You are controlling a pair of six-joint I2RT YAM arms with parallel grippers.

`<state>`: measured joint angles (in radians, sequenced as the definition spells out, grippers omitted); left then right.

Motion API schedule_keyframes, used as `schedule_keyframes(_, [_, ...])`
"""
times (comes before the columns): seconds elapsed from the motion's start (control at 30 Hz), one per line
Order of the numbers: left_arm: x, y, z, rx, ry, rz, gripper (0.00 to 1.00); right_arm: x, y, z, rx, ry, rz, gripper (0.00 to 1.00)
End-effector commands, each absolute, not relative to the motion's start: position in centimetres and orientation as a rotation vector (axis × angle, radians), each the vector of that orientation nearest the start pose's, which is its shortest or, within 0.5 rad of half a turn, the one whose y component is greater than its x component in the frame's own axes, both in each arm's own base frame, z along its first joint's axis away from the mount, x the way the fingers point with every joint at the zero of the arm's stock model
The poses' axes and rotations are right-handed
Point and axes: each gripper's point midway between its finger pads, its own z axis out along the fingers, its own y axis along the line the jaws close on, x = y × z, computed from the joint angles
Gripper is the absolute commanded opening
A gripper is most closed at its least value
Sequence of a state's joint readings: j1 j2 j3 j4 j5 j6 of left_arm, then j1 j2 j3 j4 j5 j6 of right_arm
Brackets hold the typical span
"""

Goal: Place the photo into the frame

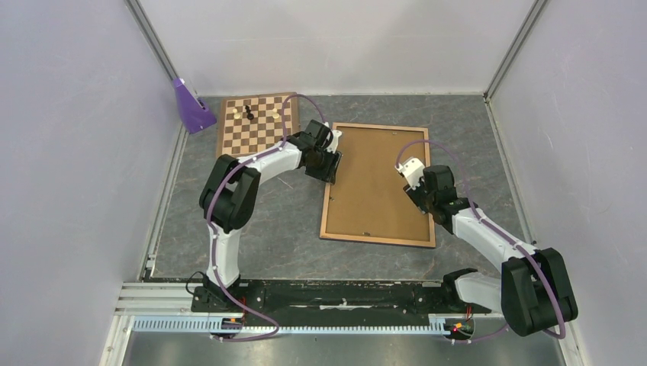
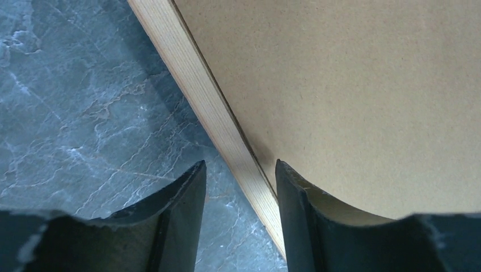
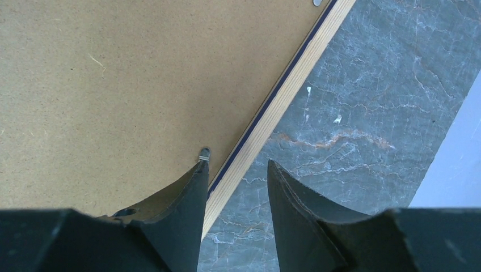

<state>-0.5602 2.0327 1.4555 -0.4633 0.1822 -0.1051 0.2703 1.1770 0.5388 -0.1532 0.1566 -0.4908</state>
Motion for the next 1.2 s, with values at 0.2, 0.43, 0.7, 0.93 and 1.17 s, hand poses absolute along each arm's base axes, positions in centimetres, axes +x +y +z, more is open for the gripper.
schedule_keyframes(0.2, [38.8,-28.9,3.7,0.591,2.56,-0.498,0.43,30.1,3.0,6.4,-0.787,2.206,-0.291,0.46])
schedule_keyframes(0.43, [38.2,-29.0,3.3,0.561,2.579,-0.53,0.35,30.2,2.6,6.4,-0.782,2.208,-0.304,0.46])
schedule_keyframes(0.7, [37.8,-29.3,2.8,0.533,2.596,-0.565,0.22,30.4,2.2,6.1,-0.79,2.227,-0.309,0.46])
schedule_keyframes(0.93, [37.6,-29.4,2.7,0.52,2.596,-0.581,0.14,29.9,3.3,5.5,-0.808,2.239,-0.226,0.46])
schedule_keyframes(1.17, [37.6,-29.7,2.6,0.51,2.597,-0.6,0.07,29.7,3.5,4.8,-0.827,2.259,-0.205,0.46])
